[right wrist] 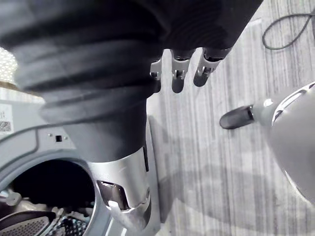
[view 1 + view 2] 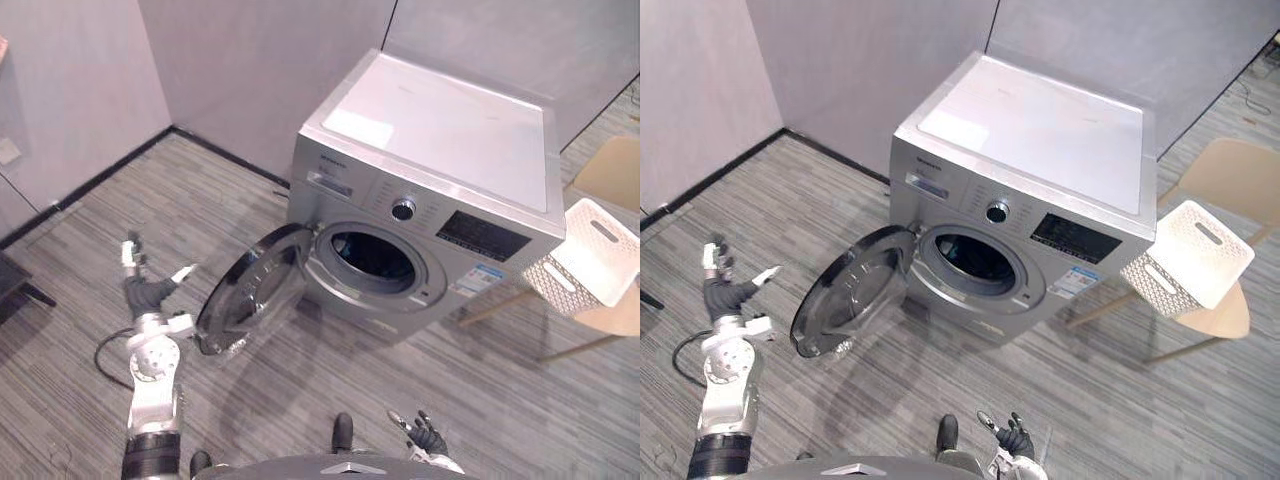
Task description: Pick up the laundry basket with both hands and put the clothes into the washing machine.
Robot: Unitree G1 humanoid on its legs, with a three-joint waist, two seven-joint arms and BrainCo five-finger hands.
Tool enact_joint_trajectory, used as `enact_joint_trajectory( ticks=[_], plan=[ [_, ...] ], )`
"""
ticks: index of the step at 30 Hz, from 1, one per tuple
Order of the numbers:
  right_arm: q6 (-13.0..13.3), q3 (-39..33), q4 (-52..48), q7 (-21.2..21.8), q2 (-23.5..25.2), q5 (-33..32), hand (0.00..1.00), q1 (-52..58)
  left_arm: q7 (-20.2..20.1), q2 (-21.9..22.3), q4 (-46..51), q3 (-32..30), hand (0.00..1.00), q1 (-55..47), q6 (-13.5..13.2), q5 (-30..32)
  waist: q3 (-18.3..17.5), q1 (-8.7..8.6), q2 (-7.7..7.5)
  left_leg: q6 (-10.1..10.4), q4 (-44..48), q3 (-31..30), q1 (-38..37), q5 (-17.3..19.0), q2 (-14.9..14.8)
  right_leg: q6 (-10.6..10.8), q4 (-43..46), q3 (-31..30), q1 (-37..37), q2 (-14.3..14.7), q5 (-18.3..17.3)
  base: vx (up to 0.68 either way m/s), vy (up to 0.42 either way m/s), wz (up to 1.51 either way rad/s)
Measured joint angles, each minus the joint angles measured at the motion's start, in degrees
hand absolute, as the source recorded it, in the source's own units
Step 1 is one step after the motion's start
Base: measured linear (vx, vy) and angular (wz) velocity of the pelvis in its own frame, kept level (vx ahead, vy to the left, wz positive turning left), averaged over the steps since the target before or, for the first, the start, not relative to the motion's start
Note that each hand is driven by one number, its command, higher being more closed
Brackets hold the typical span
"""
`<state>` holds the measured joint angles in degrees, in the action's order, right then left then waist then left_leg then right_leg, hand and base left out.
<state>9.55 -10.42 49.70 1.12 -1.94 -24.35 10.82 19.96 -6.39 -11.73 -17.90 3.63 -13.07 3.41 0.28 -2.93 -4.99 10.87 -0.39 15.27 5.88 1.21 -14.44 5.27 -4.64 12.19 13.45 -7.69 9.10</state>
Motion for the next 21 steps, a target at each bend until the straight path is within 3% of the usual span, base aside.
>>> enact_joint_trajectory(
  ticks=[2,5,7,9,15,17,19,20,21],
  plan=[
    [0.01,0.86,0.08,0.16,0.01,-0.13,0.0,-0.1,3.25,-6.54,-9.79,-2.94,0.0,8.5,1.37,2.95,3.42,-0.25,-1.55,0.61,-0.85,1.49,1.91,-2.01,-0.24,0.01,0.03,-1.96,3.72,0.61,2.05,-0.1,-0.052,-0.4],
    [0.21,1.08,0.68,0.26,0.02,-1.23,0.0,0.16,4.95,-13.48,-22.67,-4.46,0.0,17.61,2.17,2.93,5.42,-1.01,-2.87,1.27,-0.73,3.73,3.36,-2.56,-0.65,0.04,0.04,-4.38,6.93,1.48,3.77,-0.05,-0.048,-0.5],
    [0.24,1.4,0.97,0.88,0.47,-3.04,0.0,0.37,5.03,-20.08,-36.97,-3.69,0.0,27.3,2.76,0.15,7.24,-2.31,-4.01,1.8,-0.19,5.72,3.11,-2.27,-1.85,-0.12,0.05,-6.4,8.05,2.87,5.09,-0.02,-0.042,-0.5],
    [0.29,1.4,1.4,1.2,0.53,-3.69,0.0,0.39,3.6,-22.19,-44.02,-1.55,0.0,31.92,3.38,-4.46,7.65,-3.59,-4.48,2.56,1.14,7.46,3.02,-1.54,-3.1,-0.87,0.06,-7.44,8.73,4.09,6.98,-0.02,-0.031,-0.47],
    [-0.13,0.55,5.7,0.98,0.66,-4.74,0.0,0.81,-0.94,-16.74,-43.36,4.72,0.0,30.54,3.33,-10.14,7.92,-3.43,-4.28,1.99,4.9,9.98,1.8,1.63,-2.69,-1.63,0.05,-9.44,8.0,3.66,7.57,-0.02,0.029,-0.22],
    [-0.6,-1.19,5.8,0.76,1.15,-4.59,0.0,0.83,-1.8,-13.38,-36.84,15.69,0.0,24.79,3.59,-9.4,8.18,-3.46,-3.9,1.85,5.77,9.82,0.91,2.41,-2.0,-2.45,0.04,-9.35,6.31,2.62,5.49,-0.02,0.053,0.16],
    [-0.78,-3.49,5.73,0.68,1.89,-4.49,0.0,0.93,-0.7,-9.76,-28.91,24.17,0.0,19.38,3.53,-8.71,8.17,-2.99,-3.07,1.75,5.49,8.68,0.67,2.7,-1.33,-1.79,0.04,-8.52,5.07,1.68,3.03,-0.01,0.025,0.37],
    [-0.79,-4.62,5.73,0.68,1.96,-4.55,0.0,0.93,-3.07,-9.73,-24.99,33.38,0.0,16.42,3.4,-6.48,7.97,-2.62,-1.91,1.69,4.96,7.78,0.57,2.54,-0.95,-1.15,0.05,-7.5,4.54,1.24,2.55,0.01,0.009,0.41],
    [-0.79,-5.23,5.7,0.71,1.92,-4.55,0.0,0.92,-5.19,-9.66,-23.23,38.5,0.0,15.0,3.21,-5.85,7.75,-2.34,-1.28,1.46,4.54,7.51,0.44,2.25,-0.75,-0.89,0.05,-7.12,4.36,1.04,2.36,0.03,0.007,0.36]
  ],
)
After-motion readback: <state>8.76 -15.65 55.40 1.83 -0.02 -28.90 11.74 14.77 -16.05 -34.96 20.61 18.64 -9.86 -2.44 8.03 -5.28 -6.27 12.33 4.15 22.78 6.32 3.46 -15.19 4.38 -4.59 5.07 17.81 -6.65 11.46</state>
